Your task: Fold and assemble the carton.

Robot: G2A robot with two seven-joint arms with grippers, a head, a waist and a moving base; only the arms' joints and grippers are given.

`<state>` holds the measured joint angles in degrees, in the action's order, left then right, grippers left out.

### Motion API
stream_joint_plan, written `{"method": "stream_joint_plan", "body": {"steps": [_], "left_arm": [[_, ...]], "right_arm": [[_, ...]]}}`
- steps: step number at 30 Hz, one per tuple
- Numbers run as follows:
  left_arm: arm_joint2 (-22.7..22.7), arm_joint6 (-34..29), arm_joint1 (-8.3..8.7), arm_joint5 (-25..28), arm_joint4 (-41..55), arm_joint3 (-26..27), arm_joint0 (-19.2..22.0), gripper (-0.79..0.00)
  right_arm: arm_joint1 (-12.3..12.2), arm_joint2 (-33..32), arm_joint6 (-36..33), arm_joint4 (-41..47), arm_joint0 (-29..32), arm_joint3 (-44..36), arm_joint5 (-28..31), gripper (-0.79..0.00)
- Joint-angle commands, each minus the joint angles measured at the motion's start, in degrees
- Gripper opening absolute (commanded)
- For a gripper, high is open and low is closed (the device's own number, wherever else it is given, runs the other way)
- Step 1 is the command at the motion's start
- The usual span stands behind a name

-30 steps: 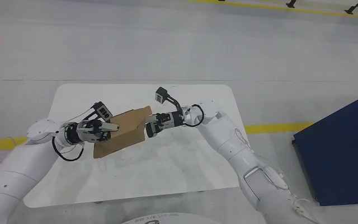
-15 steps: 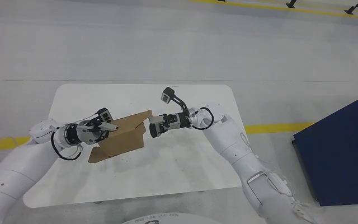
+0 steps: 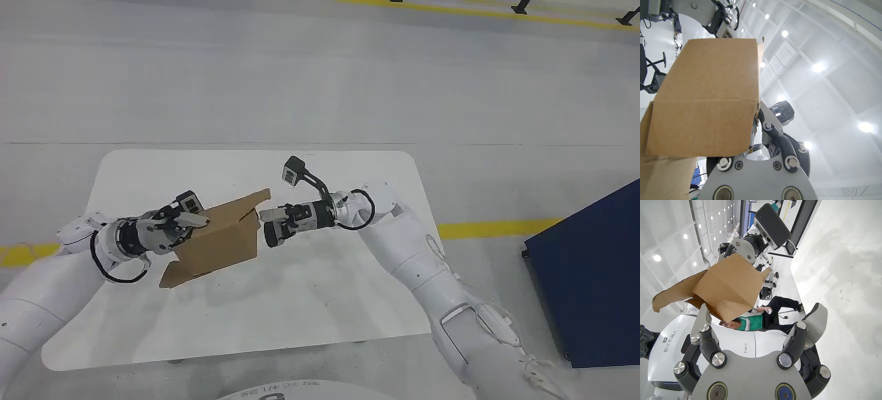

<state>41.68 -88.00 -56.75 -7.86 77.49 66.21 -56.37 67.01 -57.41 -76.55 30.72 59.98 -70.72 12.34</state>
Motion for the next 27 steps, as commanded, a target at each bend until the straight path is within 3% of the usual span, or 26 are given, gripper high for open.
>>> {"method": "stream_joint_plan", "body": {"steps": [1,7,11,19,27], "left_arm": [[0.0,0.0,0.00,0.0,0.0,0.0,0.0,-0.785],[-0.1,0.8,-0.08,-0.5,0.4,0.4,-0.3,-0.785],[-0.5,0.7,-1.21,-9.1,7.1,-0.6,0.2,-0.785],[-8.2,6.1,-2.70,-14.6,22.5,-4.3,3.0,-0.785],[-15.0,16.3,-2.37,-24.8,37.6,-3.5,5.5,-0.785]], "right_arm": [[0.0,0.0,0.0,0.0,0.0,0.0,0.0,0.000],[0.0,0.0,0.0,0.0,0.0,0.0,0.0,0.000],[0.0,-0.9,0.5,2.9,0.5,-1.0,-0.1,0.000],[-0.7,-8.2,-8.0,21.1,2.2,0.0,2.4,0.000],[0.7,-7.1,-11.1,30.1,-1.4,4.1,0.8,0.000]]}}
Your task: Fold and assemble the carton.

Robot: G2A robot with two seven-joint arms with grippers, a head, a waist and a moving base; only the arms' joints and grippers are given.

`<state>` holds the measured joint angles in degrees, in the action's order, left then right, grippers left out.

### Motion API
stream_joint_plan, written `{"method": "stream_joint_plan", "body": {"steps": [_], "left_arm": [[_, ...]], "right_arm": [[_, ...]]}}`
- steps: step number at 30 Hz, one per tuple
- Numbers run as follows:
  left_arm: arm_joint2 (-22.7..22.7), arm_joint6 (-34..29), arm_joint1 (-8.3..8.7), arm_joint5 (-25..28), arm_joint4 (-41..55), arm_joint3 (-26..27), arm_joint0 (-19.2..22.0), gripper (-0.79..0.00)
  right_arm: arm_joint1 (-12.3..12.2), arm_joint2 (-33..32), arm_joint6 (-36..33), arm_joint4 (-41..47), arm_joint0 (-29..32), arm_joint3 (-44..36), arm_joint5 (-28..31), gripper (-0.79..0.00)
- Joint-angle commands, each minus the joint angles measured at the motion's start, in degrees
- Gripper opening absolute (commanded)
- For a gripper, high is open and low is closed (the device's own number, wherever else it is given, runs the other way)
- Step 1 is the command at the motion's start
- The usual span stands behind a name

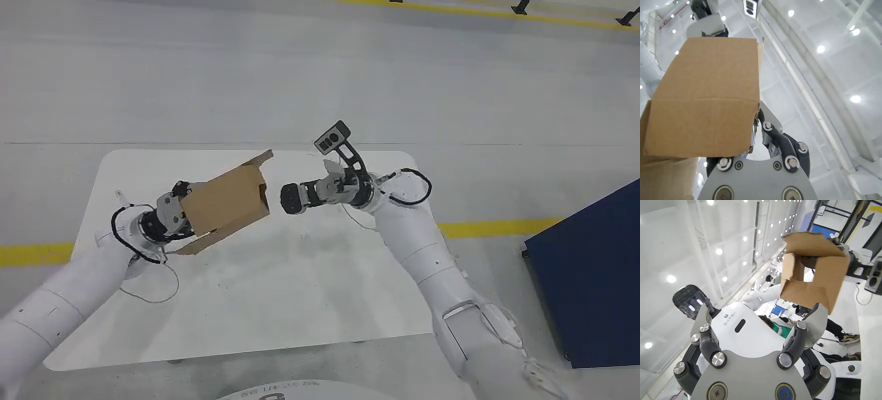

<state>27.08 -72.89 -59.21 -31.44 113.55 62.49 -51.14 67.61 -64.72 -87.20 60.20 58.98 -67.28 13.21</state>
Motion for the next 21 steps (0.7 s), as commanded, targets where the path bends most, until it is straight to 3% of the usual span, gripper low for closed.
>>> {"method": "stream_joint_plan", "body": {"steps": [1,10,17,21], "left_arm": [[-0.8,2.1,0.22,-2.1,2.5,0.4,0.6,-0.785],[-2.5,4.5,1.53,-4.5,3.0,-0.6,1.7,-0.785],[-8.1,-6.8,1.59,6.8,-8.3,-2.0,5.2,-0.785],[-8.6,-7.3,1.61,7.3,-8.7,-2.1,5.4,-0.785]], "right_arm": [[0.2,0.2,-0.8,0.9,-0.8,1.3,-0.1,0.000],[0.3,0.3,0.1,1.0,-0.4,1.0,-0.6,0.000],[1.0,-0.4,2.8,9.4,0.0,0.0,-6.6,0.000],[1.1,-0.4,2.9,9.8,-0.1,0.2,-6.8,0.000]]}}
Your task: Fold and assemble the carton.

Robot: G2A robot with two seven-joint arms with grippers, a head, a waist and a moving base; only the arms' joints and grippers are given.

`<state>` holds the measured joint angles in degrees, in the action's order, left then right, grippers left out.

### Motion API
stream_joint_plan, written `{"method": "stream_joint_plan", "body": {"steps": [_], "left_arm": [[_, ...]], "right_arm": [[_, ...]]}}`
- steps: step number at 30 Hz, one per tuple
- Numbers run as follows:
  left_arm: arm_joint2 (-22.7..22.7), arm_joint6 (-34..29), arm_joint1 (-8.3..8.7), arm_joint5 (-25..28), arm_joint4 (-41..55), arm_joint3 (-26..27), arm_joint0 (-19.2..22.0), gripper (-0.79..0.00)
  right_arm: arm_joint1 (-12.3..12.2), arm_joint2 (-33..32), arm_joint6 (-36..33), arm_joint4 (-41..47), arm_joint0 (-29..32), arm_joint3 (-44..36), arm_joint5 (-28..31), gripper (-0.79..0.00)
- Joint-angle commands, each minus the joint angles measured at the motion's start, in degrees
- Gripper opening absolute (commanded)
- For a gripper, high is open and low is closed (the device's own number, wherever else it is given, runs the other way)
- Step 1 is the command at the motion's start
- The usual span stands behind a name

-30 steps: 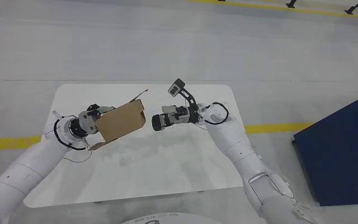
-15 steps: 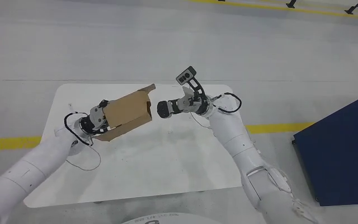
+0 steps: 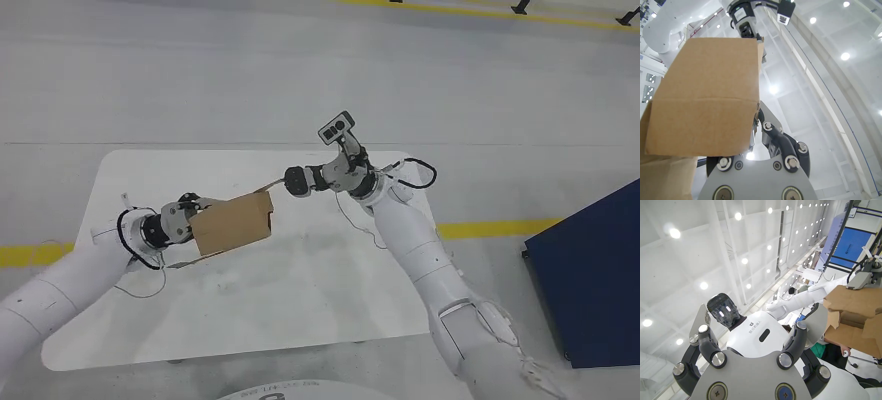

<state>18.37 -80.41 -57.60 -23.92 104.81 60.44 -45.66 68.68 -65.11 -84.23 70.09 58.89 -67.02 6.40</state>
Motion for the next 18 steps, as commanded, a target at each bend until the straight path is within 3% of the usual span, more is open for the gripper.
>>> {"method": "stream_joint_plan", "body": {"steps": [1,14,16,17,18], "left_arm": [[0.2,0.2,0.00,-0.2,0.1,0.0,-0.1,-0.785],[0.2,0.2,0.00,-0.2,0.1,0.0,-0.1,-0.785],[-1.4,-3.9,0.23,3.9,-7.5,-1.6,2.2,-0.785],[-2.7,-7.4,0.24,7.4,-9.6,-3.3,2.9,-0.785],[-3.2,-7.6,0.11,7.6,-8.6,-3.6,3.5,-0.785]], "right_arm": [[0.0,0.0,0.0,-0.1,0.0,0.0,0.1,0.000],[0.0,0.0,0.0,-0.1,0.0,0.0,0.1,0.000],[0.4,1.3,4.5,0.7,-1.2,2.2,-4.5,0.000],[0.7,2.1,5.6,0.4,-2.6,2.5,-6.0,0.000],[0.7,2.1,5.6,0.4,-2.6,2.5,-6.0,0.000]]}}
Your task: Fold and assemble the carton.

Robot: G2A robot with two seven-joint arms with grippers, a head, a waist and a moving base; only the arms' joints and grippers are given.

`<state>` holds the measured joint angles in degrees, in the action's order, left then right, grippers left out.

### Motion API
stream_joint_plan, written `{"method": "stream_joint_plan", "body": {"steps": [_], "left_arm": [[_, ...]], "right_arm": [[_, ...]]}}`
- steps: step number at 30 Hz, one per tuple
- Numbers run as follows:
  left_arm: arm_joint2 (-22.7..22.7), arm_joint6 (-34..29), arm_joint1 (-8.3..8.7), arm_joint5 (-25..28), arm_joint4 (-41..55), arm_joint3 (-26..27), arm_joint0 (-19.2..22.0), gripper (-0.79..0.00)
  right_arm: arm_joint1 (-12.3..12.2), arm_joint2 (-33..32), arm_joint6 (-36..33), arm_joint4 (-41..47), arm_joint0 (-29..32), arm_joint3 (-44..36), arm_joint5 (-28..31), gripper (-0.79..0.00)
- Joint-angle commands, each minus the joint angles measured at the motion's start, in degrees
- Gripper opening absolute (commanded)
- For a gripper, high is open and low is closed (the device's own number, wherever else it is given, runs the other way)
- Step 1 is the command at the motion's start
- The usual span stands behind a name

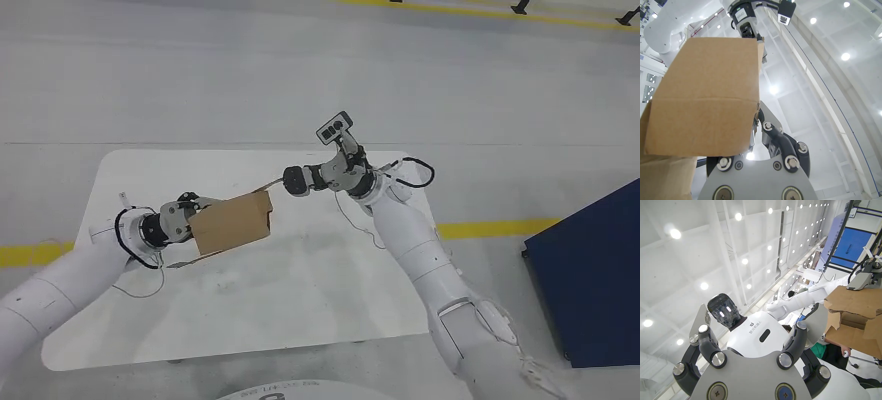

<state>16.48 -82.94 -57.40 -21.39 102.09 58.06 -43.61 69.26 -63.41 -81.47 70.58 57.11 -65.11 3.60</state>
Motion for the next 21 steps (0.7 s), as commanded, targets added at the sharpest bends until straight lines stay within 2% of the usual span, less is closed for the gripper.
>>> {"method": "stream_joint_plan", "body": {"steps": [1,11,15,21], "left_arm": [[-1.3,-5.1,-0.09,5.1,-5.9,-1.2,1.4,-0.785],[-1.3,-5.1,-0.09,5.1,-5.9,-1.2,1.4,-0.785],[1.2,-0.7,0.07,9.6,-7.2,0.7,-0.1,-0.785],[4.5,-0.3,0.16,10.9,-8.1,2.4,-2.2,-0.785]], "right_arm": [[0.1,0.4,2.8,-0.1,-0.8,0.6,-3.2,0.000],[0.1,0.4,3.6,0.0,-0.6,0.2,-3.7,0.000],[0.0,-0.4,5.9,0.5,0.6,-2.1,-5.8,0.000],[-0.1,0.1,8.9,-4.4,1.1,-3.6,-8.1,0.000]]}}
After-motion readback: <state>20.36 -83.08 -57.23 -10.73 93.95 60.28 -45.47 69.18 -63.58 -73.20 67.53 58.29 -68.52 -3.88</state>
